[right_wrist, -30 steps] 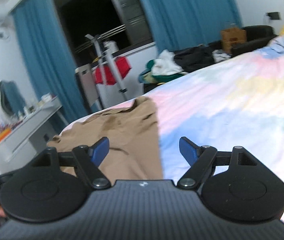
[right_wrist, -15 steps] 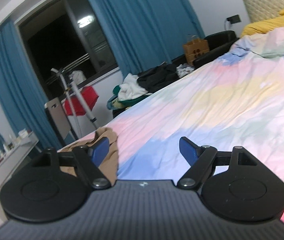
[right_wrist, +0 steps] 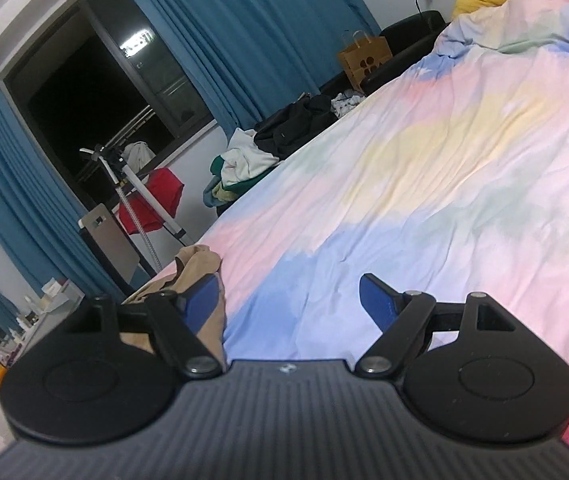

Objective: Fold clothes
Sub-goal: 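Move the left gripper to the unfolded side of the tan shirt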

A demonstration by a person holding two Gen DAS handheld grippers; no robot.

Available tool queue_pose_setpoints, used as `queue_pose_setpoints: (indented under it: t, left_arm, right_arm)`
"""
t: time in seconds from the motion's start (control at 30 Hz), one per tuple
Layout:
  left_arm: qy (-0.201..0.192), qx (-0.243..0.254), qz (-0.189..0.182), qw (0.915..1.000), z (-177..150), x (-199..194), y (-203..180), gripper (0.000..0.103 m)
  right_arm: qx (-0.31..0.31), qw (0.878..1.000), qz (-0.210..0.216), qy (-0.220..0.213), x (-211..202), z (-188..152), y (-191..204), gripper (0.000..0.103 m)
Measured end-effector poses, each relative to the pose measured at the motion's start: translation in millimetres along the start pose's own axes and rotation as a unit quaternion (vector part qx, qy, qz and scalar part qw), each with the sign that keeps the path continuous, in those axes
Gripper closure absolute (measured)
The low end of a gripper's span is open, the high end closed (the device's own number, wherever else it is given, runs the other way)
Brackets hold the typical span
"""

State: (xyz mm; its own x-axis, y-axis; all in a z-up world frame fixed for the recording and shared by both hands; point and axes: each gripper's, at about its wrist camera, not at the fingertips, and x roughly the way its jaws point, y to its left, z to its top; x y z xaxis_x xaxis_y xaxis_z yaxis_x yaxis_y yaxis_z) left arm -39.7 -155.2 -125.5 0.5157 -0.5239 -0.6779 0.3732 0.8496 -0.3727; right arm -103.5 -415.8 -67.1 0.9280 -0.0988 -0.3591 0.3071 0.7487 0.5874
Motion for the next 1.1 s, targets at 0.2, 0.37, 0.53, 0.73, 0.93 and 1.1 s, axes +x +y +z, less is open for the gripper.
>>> queue_pose_setpoints:
  t: [0.2,0.37,0.53,0.73,0.93,1.1]
  left_arm:
    - [0.003,-0.076,-0.060,0.9953,24,-51,41,0.102]
    - [0.020,-0.133,-0.061,0.9890,40,-86,95,0.103]
    - [0.032,-0.139,-0.002,0.9897,44,-93,145,0.102]
    - [0.052,-0.185,-0.017,0.9813,33,-80,178,0.101]
    - [0.028,-0.174,-0.034,0.9838,33,-92,177,0.082]
    - [0.003,-0.172,-0.035,0.9845,30,-105,172,0.075]
  right_arm:
    - [0.003,1.000,0.005,0.008,-1,-1,3,0.024]
    - [-0.010,1.000,0.004,0.019,2,-4,9,0.024]
    - [-0.028,0.999,0.004,0.042,10,-11,17,0.024]
    - [-0.064,0.993,0.022,0.093,23,-24,32,0.024]
    - [-0.096,0.971,0.096,0.195,43,-44,50,0.024]
    - [-0.132,0.921,0.184,0.316,55,-76,73,0.024]
